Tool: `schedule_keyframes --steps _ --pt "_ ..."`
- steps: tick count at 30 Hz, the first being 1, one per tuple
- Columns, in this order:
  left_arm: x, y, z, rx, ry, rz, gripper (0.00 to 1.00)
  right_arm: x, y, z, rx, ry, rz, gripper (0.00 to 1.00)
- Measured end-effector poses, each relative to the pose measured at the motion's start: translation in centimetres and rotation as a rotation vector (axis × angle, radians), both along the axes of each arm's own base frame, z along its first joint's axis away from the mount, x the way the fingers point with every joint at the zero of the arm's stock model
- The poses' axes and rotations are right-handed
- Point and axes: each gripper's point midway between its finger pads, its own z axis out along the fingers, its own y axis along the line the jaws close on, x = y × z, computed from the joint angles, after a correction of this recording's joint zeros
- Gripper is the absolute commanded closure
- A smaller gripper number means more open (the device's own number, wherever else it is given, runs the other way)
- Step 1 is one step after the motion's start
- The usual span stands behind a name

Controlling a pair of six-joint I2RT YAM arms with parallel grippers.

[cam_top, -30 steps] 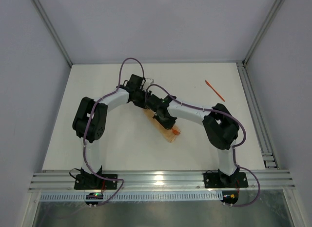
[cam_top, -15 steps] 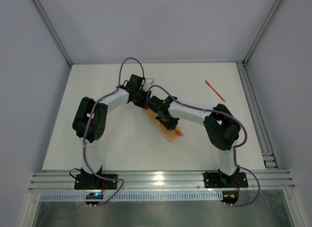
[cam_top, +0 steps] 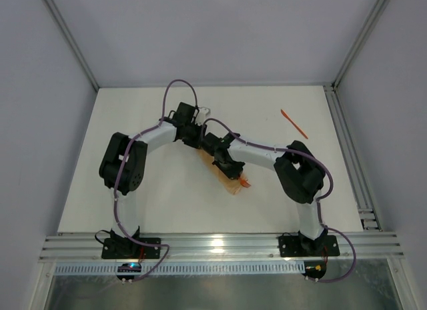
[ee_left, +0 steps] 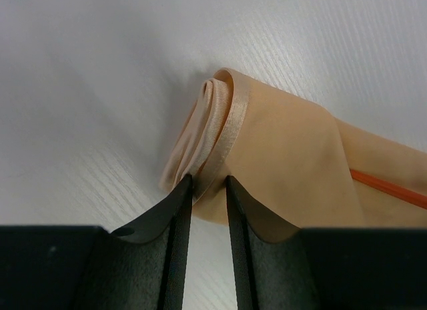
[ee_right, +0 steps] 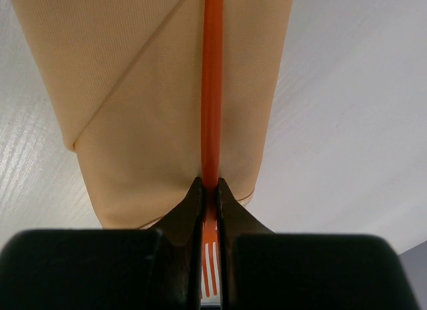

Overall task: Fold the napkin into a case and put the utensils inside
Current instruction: Insert the fork into the folded napkin.

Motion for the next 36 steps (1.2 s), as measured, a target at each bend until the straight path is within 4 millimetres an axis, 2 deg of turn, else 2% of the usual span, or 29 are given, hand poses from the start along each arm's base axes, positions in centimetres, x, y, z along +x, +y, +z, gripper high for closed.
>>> schedule_keyframes --steps 8,15,25,28,29,32,36 --pt "-0.1 0.0 -0.2 -0.005 -0.002 -0.002 0.75 0.1 0.1 -0.4 -0.002 0.003 0.0 0.97" --pt "-0.1 -0.1 -0.2 -0.005 -0.005 -0.01 0.75 2.4 2.6 -0.2 0.04 -0.044 0.001 0.97" --pt "0.1 0.2 -0.1 -0.01 -0.011 -0.018 0.75 3.5 2.8 -0.8 0.021 -0.076 -0.008 0.97" --pt "0.3 0.3 -0.1 -0.012 -0.015 -0.015 0.74 3.9 2.9 -0.8 0.025 -0.096 -0.015 0.82" --pt "0.3 0.3 -0.1 -0.011 -0.016 -0.014 0.74 4.0 3.0 -0.9 0.031 -0.102 -0.02 0.7" --pt "0.3 0.3 -0.1 -0.012 -0.016 -0.014 0.72 4.5 3.1 -0.6 0.04 -0.136 -0.034 0.54" --pt "0.2 0.2 0.0 -0.012 -0.019 -0.019 0.71 4.9 3.1 -0.3 0.073 -0.164 -0.051 0.49"
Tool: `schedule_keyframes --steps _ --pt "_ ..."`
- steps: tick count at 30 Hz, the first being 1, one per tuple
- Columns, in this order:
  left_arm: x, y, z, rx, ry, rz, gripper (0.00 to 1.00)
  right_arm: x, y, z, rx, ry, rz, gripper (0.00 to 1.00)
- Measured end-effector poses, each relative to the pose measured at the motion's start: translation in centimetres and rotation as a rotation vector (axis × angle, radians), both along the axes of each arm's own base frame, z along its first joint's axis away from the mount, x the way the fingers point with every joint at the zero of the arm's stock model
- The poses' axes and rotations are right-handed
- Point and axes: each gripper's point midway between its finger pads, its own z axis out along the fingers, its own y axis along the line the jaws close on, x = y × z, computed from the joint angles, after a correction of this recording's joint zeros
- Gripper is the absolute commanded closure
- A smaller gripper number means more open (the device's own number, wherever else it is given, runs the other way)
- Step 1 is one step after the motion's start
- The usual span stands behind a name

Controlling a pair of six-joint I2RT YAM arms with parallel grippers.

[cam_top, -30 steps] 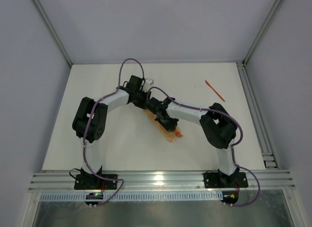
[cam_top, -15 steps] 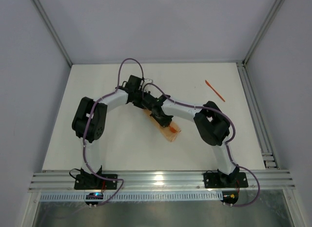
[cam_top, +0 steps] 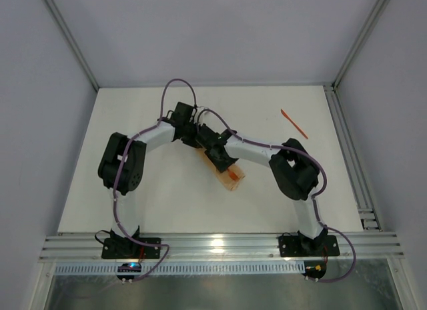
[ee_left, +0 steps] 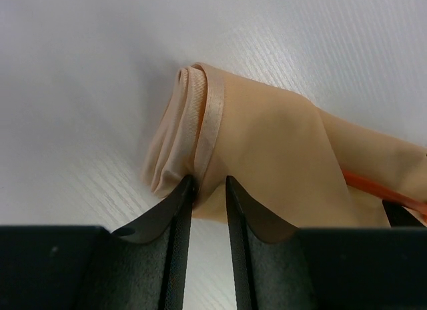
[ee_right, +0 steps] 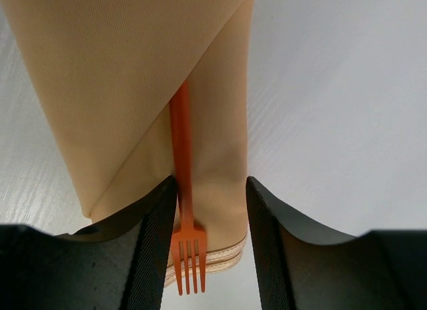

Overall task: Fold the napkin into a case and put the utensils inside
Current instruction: Insert the fork into the folded napkin, then pick up the knife from the corner of the board.

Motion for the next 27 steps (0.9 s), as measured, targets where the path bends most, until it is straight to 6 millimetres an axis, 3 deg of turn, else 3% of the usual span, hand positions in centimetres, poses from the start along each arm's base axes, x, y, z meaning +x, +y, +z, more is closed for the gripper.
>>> schedule_keyframes --steps 5,10,13,16,17,19,21,23,25,27 --pt "0.0 0.0 0.6 -0.004 -0.013 -0.004 0.69 0.2 0.3 1.7 0.043 -0.031 0.002 0.45" --pt "0.0 -0.2 1.6 -0.014 -0.031 -0.011 0.66 0.3 -0.7 7.4 0.103 -0.114 -0.001 0.34" --pt "0.1 -0.2 1.9 -0.016 -0.036 -0.011 0.63 1.1 -3.5 12.0 0.171 -0.173 -0.051 0.33" --pt "-0.1 -0.1 2.0 -0.014 -0.034 -0.012 0.59 4.1 -8.9 14.8 0.242 -0.215 -0.184 0.33" --pt "-0.1 -0.1 2.1 -0.015 -0.035 -0.012 0.58 6.4 -13.5 15.0 0.243 -0.228 -0.304 0.34" --pt "-0.2 -0.1 2.4 -0.014 -0.037 -0.014 0.54 9.1 -18.8 14.2 0.232 -0.225 -0.431 0.34" --pt "-0.3 0.1 2.8 -0.01 -0.043 -0.02 0.5 11.8 -24.0 12.1 0.21 -0.181 -0.539 0.34" --pt "-0.4 0.1 3.3 -0.01 -0.049 -0.024 0.47 14.7 -27.4 9.7 0.191 -0.121 -0.59 0.34" --pt "-0.6 0.2 3.8 -0.01 -0.051 -0.024 0.45 17.2 -29.6 6.9 0.182 -0.074 -0.611 0.34" --pt "-0.8 0.3 4.3 -0.008 -0.056 -0.029 0.44 18.5 -31.3 3.7 0.177 -0.024 -0.627 0.34"
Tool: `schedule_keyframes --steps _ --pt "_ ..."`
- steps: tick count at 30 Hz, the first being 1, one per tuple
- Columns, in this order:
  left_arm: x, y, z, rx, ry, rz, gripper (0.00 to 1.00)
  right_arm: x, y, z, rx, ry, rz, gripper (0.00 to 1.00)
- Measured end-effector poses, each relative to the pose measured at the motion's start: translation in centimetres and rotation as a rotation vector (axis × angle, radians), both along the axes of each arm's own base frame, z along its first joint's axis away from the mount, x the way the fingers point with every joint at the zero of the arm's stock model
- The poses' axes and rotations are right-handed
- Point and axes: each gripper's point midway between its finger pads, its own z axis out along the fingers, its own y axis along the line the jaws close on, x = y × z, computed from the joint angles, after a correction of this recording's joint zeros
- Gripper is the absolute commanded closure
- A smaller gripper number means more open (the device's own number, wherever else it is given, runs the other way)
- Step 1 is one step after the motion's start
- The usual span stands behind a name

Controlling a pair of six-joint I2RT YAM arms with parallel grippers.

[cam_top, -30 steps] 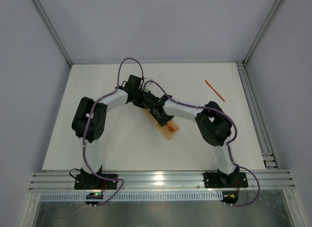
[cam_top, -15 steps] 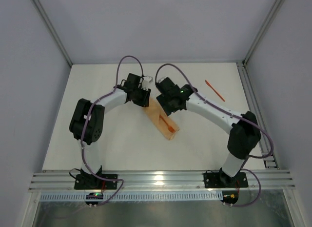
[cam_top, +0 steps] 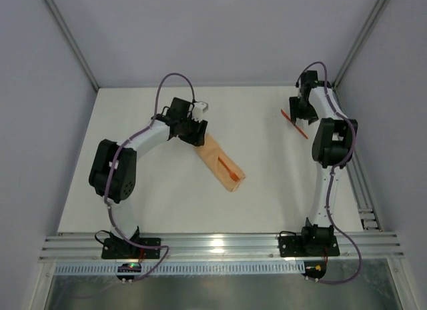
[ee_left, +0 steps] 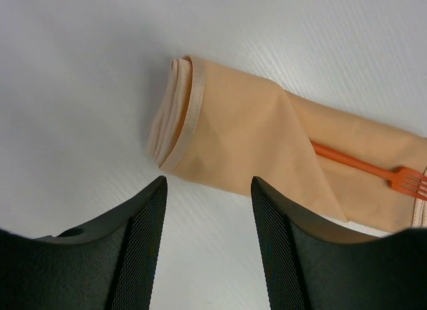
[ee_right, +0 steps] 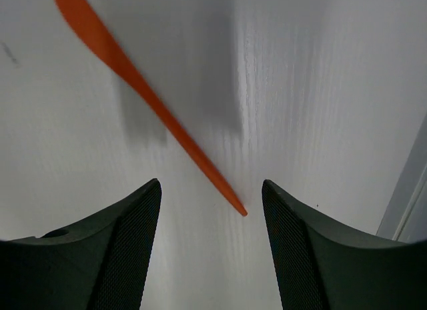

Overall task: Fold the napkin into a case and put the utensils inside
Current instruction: Pick up the knife from the corner of the board.

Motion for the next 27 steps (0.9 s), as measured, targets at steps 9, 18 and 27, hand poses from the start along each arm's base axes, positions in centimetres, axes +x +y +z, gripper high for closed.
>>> schedule_keyframes --steps 9,18,27 --pt "-0.6 1.4 2.8 0.056 -0.065 -0.031 0.38 -0.6 -3.1 -3.6 0.011 0.082 0.019 0.3" --pt "-1.2 1.9 6.7 0.047 -0.147 -0.051 0.37 -0.2 -2.3 -4.1 0.027 0.092 0.093 0.3" --pt "-1.5 2.6 6.6 0.084 -0.147 -0.058 0.37 1.1 -0.7 -4.4 0.127 0.084 0.114 0.57"
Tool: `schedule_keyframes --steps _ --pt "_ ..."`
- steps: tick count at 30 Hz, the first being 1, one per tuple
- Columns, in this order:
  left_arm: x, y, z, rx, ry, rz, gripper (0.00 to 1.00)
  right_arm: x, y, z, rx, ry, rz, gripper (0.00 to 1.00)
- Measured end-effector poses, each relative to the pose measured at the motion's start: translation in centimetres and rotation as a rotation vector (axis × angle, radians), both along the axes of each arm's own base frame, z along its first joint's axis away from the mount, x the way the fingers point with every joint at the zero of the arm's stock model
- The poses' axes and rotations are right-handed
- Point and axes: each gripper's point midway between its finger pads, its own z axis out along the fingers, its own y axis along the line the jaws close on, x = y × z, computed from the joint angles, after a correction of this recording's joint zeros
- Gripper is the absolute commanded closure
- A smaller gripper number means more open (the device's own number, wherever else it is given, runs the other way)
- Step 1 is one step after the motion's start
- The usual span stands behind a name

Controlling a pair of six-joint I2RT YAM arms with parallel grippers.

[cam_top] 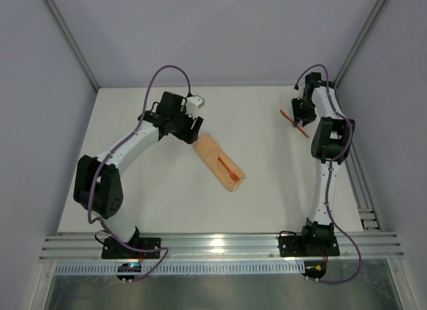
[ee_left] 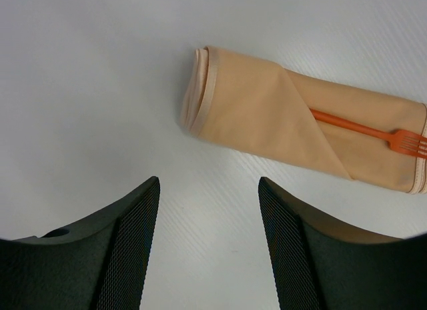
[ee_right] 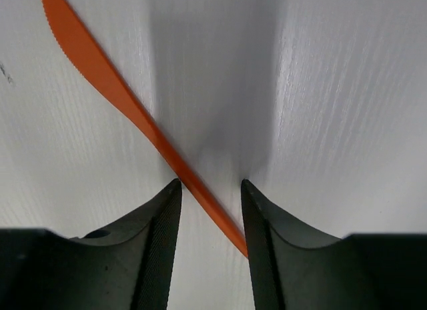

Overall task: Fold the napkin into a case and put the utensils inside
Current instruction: Pick up the knife from the corner of the board, then pass from the right arm to the left

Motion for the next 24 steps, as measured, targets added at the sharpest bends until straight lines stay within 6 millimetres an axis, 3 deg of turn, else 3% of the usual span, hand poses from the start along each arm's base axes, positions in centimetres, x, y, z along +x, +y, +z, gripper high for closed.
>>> schedule_keyframes --steps 4,10,15,18,20,21,24 --pt "-0.1 0.5 0.2 0.013 -0.004 0.0 0.36 0.3 0.5 0.0 0.018 0.007 -0.024 0.97" --pt "-0.2 1.2 2.3 0.003 -0.048 0.011 0.36 -0.3 0.8 0.0 0.021 0.001 -0.054 0.97" --pt "-1.7 1.5 4.3 -0.011 -0.051 -0.015 0.36 -3.5 2.4 1.4 0.062 -0.015 -0.095 0.97" --pt "-3.5 1.4 6.0 -0.029 -0.029 -0.065 0.35 -4.6 5.0 6.4 0.088 -0.15 -0.115 0.97" --pt "-4.9 1.5 7.4 -0.041 -0.024 -0.102 0.33 -5.0 8.5 12.5 0.116 -0.342 -0.094 0.97" --pt "-5.8 1.6 8.3 -0.049 -0.03 -0.12 0.32 -5.6 10.5 15.3 0.138 -0.428 -0.07 0.97" --pt "-9.1 2.1 11.2 -0.09 -0.06 -0.167 0.26 -10.1 20.9 26.9 0.342 -0.777 0.082 0.97"
